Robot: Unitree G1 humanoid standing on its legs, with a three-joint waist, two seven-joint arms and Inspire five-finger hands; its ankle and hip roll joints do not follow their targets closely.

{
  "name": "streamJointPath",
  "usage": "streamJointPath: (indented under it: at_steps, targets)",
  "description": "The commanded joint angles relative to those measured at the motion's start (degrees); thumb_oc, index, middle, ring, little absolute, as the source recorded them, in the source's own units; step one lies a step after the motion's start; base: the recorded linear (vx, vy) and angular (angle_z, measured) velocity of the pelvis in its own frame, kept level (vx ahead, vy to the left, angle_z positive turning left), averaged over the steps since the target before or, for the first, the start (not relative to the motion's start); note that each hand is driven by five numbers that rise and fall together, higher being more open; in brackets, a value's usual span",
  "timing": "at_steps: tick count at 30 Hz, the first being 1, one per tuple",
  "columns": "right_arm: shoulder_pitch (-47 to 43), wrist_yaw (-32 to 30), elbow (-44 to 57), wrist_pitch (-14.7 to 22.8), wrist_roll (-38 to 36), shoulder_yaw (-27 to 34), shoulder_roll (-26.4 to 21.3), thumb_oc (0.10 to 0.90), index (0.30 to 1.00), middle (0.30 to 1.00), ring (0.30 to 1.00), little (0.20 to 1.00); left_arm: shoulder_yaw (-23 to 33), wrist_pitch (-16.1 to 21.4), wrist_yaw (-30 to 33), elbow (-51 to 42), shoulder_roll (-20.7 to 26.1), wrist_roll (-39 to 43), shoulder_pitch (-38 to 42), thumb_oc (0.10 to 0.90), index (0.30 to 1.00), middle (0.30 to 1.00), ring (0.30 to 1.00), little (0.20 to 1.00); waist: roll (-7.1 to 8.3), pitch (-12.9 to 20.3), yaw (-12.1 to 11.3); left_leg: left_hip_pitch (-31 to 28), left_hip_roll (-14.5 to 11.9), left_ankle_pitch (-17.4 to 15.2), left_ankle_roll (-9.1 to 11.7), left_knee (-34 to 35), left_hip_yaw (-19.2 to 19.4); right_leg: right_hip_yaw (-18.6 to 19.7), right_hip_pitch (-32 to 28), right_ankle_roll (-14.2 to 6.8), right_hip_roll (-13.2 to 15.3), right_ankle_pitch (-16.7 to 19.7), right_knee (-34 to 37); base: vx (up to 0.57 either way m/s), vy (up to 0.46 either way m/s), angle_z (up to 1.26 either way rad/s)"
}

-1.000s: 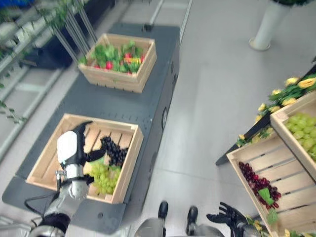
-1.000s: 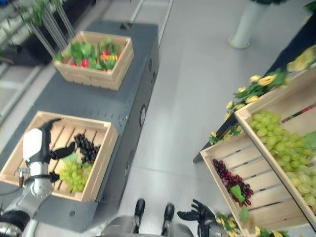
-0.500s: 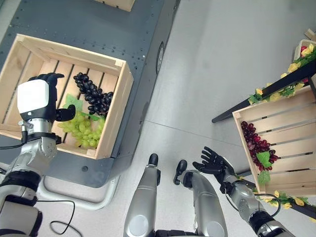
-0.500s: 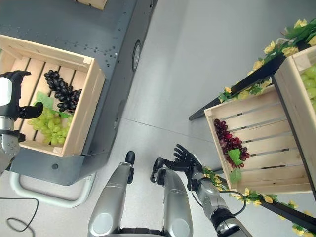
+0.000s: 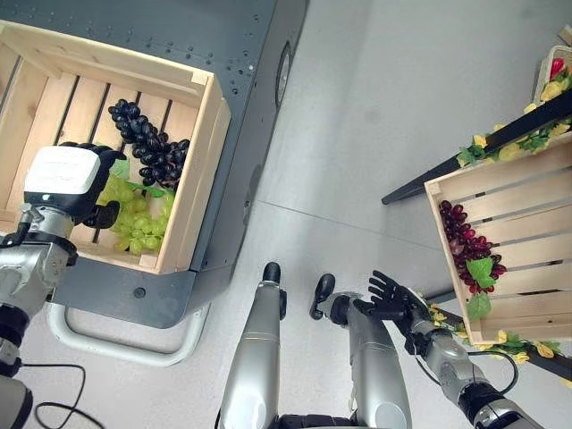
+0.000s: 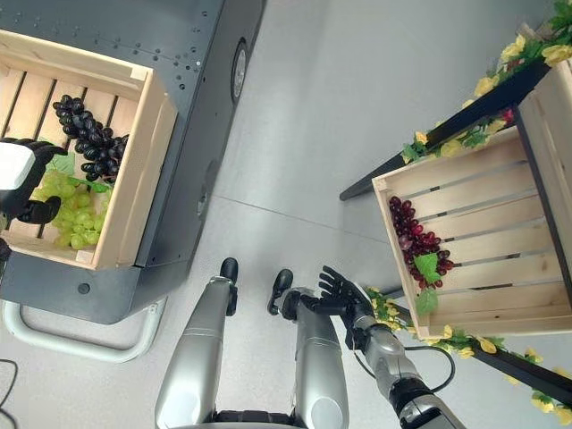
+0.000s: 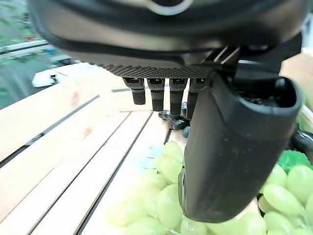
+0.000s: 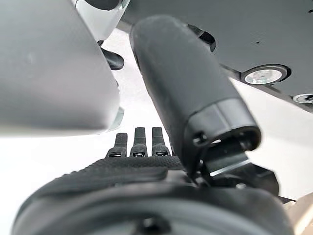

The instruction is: Pick up the fruits from the basket on one side to the basket on the other side

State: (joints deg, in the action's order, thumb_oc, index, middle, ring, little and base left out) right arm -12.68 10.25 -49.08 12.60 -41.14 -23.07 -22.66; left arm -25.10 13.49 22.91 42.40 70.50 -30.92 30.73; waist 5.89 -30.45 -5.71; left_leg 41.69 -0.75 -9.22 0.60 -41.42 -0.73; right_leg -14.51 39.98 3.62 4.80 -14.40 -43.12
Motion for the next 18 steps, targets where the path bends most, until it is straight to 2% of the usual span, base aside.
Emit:
streamJointPath:
  at_steps: [1, 6, 9, 12, 14, 18]
  targets:
    - [2.59, 0.98, -0.48, 3.12, -1.06, 1.88, -4.6, 0.8, 0.9, 0.9, 0.9, 0.9, 1.38, 0.64, -1.18, -3.08, 6.47, 0.09, 2.14, 0.8, 0.9, 0.9, 0.9, 0.9, -2.54, 0.65, -0.99, -1.98, 1.89, 2.46, -2.11, 3.65, 2.36, -0.57, -6.92, -1.72, 0.99, 3.38, 3.88, 0.02, -0.044, 0.09]
    - [2.76, 0.98, -1.69, 3.06, -0.52, 2.13, -4.71, 0.8, 0.9, 0.9, 0.9, 0.9, 0.26, 2.02, -3.65, -4.39, 8.45, -0.62, 2.37, 0.8, 0.9, 0.9, 0.9, 0.9, -2.78, 0.65, -1.23, -2.51, 2.01, 2.9, -1.84, 4.74, 2.15, -0.86, -7.7, -1.77, 0.96, 3.52, 5.1, 0.01, -0.024, 0.03]
    - [2.85, 1.01, -3.07, 2.78, -0.06, 2.38, -4.86, 0.8, 0.9, 0.9, 0.9, 0.9, -1.05, 4.09, -4.72, -7.21, 10.56, -4.78, 1.74, 0.8, 0.9, 0.9, 0.9, 0.9, -3.2, 0.65, -1.58, -3.19, 2.15, 3.47, -1.5, 5.68, 1.98, -1.21, -8.83, -1.75, 0.99, 3.4, 6.1, 0.0, 0.0, 0.0]
    - [2.94, 0.93, -4.0, 2.85, 0.09, 2.21, -4.97, 0.8, 0.9, 0.9, 0.9, 0.9, -2.85, 4.16, -4.04, -9.74, 12.39, -6.43, 2.65, 0.8, 0.9, 0.9, 0.9, 0.9, -3.47, 0.65, -1.71, -3.78, 2.21, 3.68, -1.41, 6.47, 2.0, -1.57, -9.48, -1.76, 1.18, 3.41, 6.82, 0.0, -0.002, 0.04]
    - [3.0, 1.21, -4.43, 3.04, 0.04, 2.24, -5.19, 0.8, 0.9, 0.9, 0.9, 0.9, -4.14, 3.92, -4.68, -10.32, 13.4, -7.24, 3.66, 0.8, 0.9, 0.9, 0.9, 0.9, -3.62, 0.65, -1.71, -3.86, 2.18, 4.12, -1.23, 6.71, 2.03, -1.75, -9.6, -1.75, 1.24, 3.46, 7.03, 0.0, -0.001, 0.03]
    - [2.94, 1.5, -5.31, 3.83, -0.53, 1.89, -5.54, 0.8, 0.9, 0.9, 0.9, 0.9, -7.85, -0.06, -7.22, -9.73, 15.52, -9.53, 6.62, 0.8, 0.9, 0.9, 0.9, 0.9, -3.57, 0.65, -1.78, -3.49, 2.14, 4.37, -1.15, 6.88, 2.0, -2.15, -9.54, -1.84, 1.3, 3.8, 7.68, 0.0, 0.001, 0.03]
